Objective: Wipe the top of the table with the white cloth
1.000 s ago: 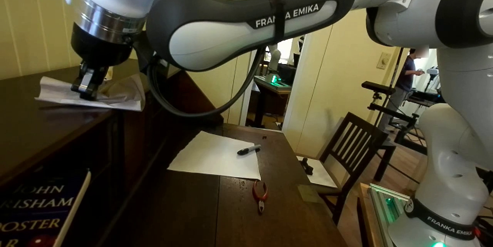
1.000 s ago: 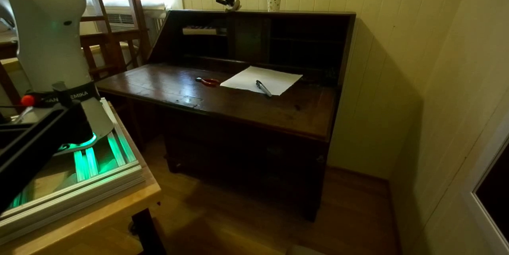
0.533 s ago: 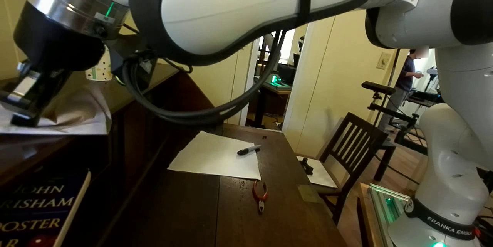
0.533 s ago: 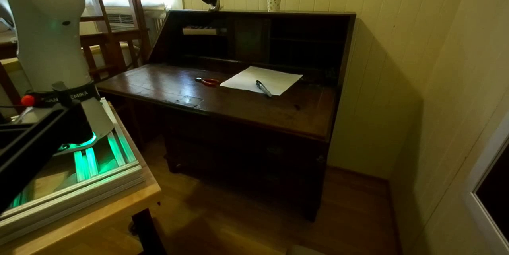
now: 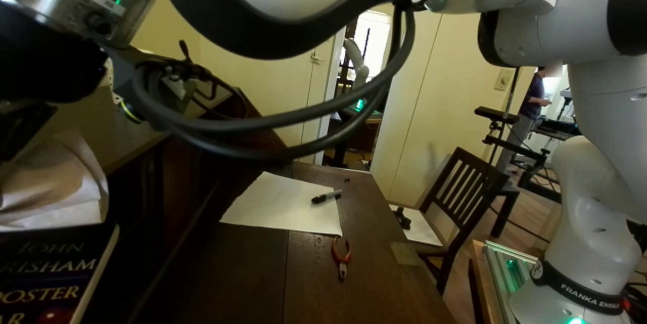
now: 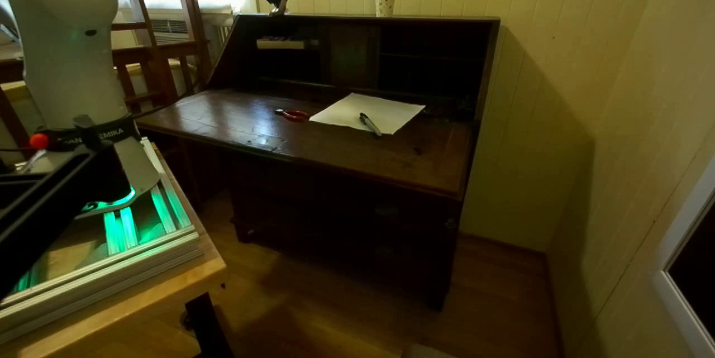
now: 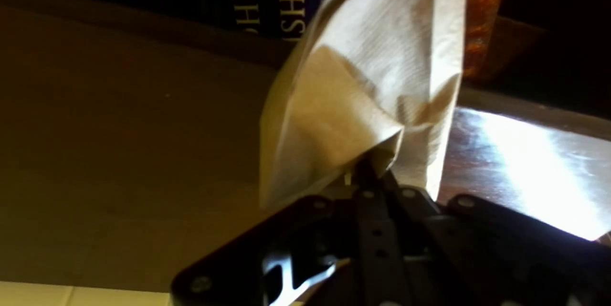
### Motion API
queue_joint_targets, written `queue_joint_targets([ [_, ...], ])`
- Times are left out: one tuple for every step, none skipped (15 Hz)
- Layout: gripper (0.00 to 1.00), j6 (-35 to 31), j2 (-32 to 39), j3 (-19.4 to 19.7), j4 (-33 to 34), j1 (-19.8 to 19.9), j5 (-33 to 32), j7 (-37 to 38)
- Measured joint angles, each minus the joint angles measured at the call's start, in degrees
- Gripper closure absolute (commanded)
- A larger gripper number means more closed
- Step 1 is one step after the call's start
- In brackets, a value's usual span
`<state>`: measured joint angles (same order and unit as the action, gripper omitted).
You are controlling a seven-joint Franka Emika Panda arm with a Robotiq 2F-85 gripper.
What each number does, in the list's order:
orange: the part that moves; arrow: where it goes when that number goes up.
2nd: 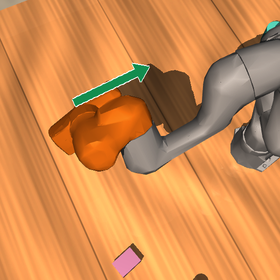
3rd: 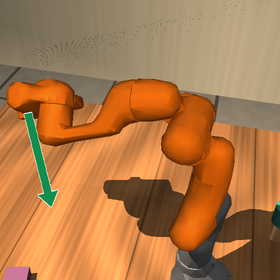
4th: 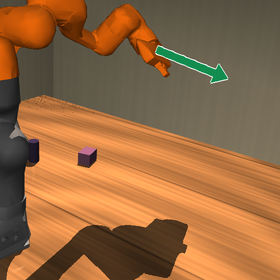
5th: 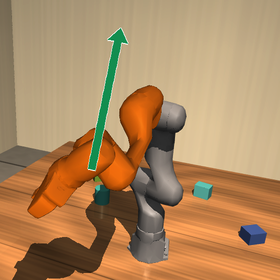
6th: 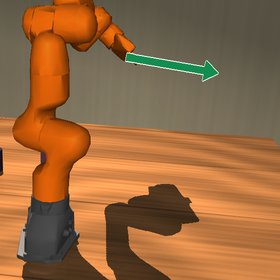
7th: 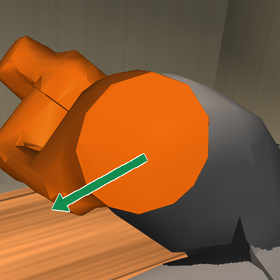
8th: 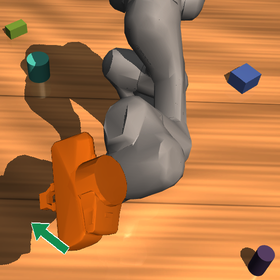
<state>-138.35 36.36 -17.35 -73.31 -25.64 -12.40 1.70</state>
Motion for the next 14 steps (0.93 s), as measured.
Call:
queue_joint_targets([
  [1.00, 0.0, -0.1, 0.8, 0.0, 0.0, -0.7, 0.0],
  [1.00, 0.0, -0.3, 2.0, 0.0, -0.1, -2.4, 0.0],
  [1.00, 0.0, -0.4, 3.5, 0.0, -0.1, -4.6, 0.0],
  [1.00, 0.0, -0.5, 5.1, 0.0, -0.1, -7.0, 0.0],
  [1.00, 0.1, -0.6, 6.7, 0.0, -0.2, -9.2, 0.0],
  [1.00, 0.1, -0.7, 8.4, -0.1, -0.2, -11.5, 0.1],
  [1.00, 0.1, -0.7, 10.2, -0.1, -0.3, -13.8, 0.3],
  [1.00, 0.2, -0.7, 12.0, -0.2, -0.5, -16.1, 0.7],
  [1.00, 0.4, -0.7, 13.9, -0.3, -0.7, -18.4, 1.4],
  [1.00, 0.7, -0.7, 15.7, -0.5, -1.0, -20.6, 2.2],
  [1.00, 0.9, -0.8, 17.1, -0.7, -1.1, -22.2, 2.9],
  [1.00, 0.9, -0.8, 17.9, -0.8, -1.1, -22.4, 3.3],
  [1.00, 0.9, -0.9, 17.9, -0.9, -1.0, -22.3, 3.4],
  [1.00, 0.9, -1.0, 17.5, -1.1, -1.0, -21.8, 3.4],
])
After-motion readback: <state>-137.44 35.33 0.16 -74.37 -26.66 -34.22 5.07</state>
